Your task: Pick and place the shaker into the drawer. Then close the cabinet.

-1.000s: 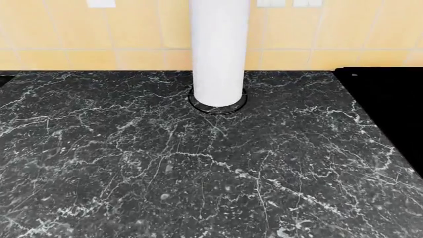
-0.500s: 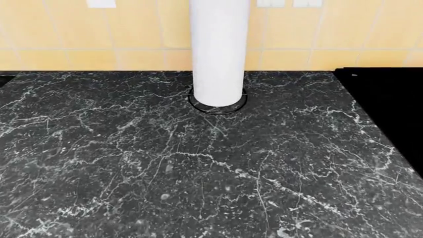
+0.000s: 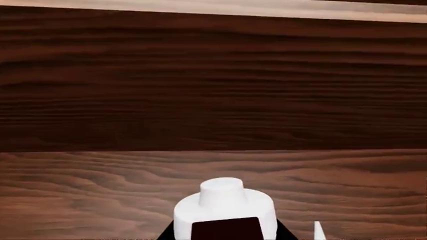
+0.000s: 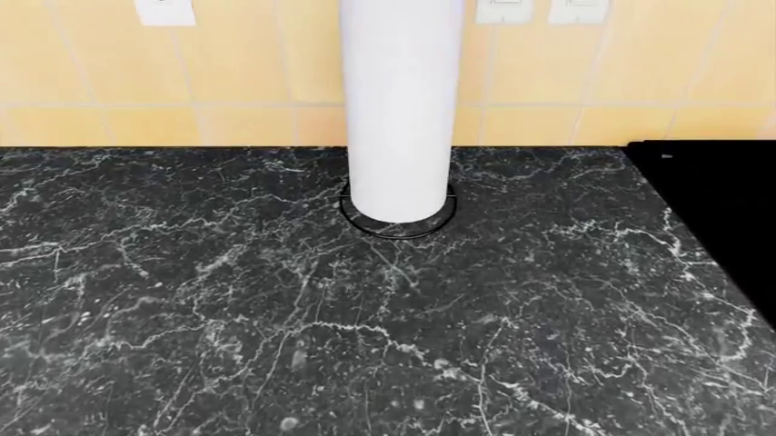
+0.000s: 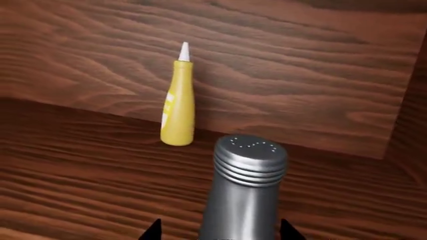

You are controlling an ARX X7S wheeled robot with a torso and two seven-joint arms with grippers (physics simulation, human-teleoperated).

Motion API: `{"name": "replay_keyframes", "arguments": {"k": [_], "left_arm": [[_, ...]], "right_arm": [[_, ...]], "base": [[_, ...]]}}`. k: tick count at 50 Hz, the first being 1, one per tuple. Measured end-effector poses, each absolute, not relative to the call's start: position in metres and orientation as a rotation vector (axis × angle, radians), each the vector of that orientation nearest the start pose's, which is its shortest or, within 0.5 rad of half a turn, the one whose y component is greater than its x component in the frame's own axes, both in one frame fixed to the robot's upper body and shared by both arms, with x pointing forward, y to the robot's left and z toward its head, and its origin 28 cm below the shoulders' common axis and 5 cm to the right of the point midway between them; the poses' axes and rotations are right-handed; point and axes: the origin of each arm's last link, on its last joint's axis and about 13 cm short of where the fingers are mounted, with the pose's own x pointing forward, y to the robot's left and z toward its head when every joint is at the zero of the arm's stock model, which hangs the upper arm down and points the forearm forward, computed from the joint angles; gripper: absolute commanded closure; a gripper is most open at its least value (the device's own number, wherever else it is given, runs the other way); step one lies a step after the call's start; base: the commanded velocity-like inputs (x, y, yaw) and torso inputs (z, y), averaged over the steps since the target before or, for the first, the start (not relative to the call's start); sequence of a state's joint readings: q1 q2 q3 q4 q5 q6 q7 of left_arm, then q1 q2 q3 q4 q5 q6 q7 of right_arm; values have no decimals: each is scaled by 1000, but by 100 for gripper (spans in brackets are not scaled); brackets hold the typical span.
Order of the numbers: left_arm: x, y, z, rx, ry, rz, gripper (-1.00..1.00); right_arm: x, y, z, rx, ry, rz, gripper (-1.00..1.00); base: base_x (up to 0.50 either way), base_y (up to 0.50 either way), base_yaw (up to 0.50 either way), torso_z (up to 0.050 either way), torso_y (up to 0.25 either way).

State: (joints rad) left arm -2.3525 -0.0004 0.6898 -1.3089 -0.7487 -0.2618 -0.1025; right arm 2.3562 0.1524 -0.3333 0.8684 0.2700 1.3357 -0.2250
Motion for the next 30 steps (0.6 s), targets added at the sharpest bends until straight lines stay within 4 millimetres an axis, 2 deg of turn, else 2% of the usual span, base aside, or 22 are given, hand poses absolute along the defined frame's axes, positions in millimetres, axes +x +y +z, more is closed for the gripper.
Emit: {"name": "replay_keyframes", "arguments": {"k": [3,4,9,14,30], "left_arm": [[316,178,582,0,-714,-85,100],[316,178,582,1,-713,-86,100],[316,178,581,3,-710,-89,100],[317,177,581,6,-706,-93,100],[317,177,580,11,-701,-98,100]], "right_arm": [[261,-131,568,-109,-100,166,-100],[261,-131,568,-106,-100,168,100],[283,-133,565,-113,-144,127,100],[296,-136,562,-141,-179,79,100],[310,-135,563,-197,-288,38,100]], "base": [[21,8,16,3,0],[21,9,17,0,0],[2,6,9,0,0],[0,2,0,0,0],[0,0,0,0,0]]}}
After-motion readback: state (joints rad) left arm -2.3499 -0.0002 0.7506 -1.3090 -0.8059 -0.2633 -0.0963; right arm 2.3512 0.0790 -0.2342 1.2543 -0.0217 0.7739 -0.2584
